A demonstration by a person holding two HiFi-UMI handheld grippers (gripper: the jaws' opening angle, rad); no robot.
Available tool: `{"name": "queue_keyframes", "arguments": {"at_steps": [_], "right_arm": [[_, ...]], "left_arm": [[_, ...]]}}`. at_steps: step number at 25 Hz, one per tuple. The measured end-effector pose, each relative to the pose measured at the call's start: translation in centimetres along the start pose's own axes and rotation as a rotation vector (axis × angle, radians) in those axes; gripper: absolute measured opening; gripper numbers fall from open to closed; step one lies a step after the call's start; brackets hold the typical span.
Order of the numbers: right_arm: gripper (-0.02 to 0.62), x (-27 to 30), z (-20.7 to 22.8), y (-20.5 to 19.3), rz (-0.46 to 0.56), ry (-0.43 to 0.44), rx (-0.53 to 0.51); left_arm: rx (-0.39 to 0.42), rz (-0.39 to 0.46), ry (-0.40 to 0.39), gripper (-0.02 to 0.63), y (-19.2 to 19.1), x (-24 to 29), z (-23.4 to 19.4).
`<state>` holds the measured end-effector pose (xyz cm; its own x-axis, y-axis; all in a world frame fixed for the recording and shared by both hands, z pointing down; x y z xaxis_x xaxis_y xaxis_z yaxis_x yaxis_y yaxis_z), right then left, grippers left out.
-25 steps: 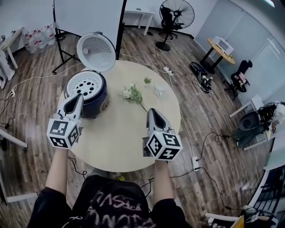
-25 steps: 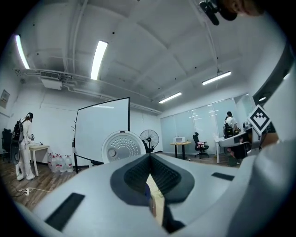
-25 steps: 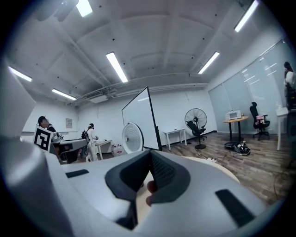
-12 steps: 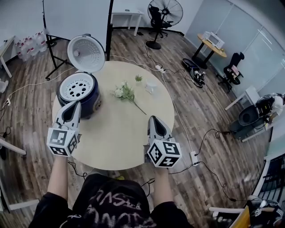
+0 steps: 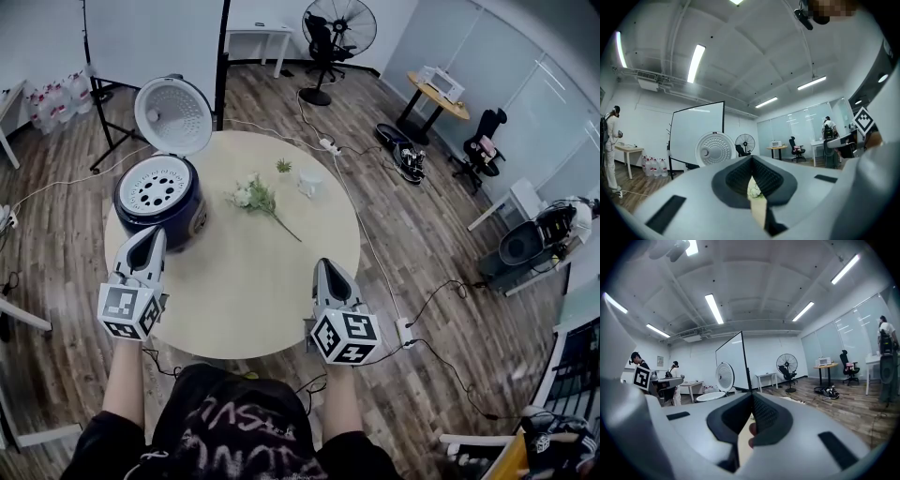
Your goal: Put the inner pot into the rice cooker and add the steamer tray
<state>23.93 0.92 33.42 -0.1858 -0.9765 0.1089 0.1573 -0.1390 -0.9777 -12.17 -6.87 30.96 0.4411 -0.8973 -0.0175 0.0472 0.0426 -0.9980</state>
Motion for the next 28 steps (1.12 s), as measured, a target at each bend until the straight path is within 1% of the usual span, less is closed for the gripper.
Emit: {"name": "queue_keyframes", "arguments": {"at_steps": [11, 19, 28], "right_arm": [[0.003, -1.4, 1.1, -0.9, -0.015, -0.035, -0.015], [0.003, -1.6, 1.5, -1.0, 0.007, -0.034, -0.010], [0.003, -1.7, 1.6, -0.9, 0.025, -0.032, -0.011]], "left_arm": [[-0.003, 0.015, 0.008, 0.012, -0.4, -0.7, 0.7], [-0.029, 0.011, 0.024, 0.012, -0.6, -0.5, 0.5], [-0.036, 0.004, 0.015, 0.012, -0.8, -0.3, 0.3]]}}
Point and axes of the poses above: the fingertips, and each gripper's own axes: x forward along the fingers, z to its right, y out of its top, the point moved 7 cm from there along -x, backward along the fingers, and after that the axes turned 3 degrees about y, right-handed, at the moved point
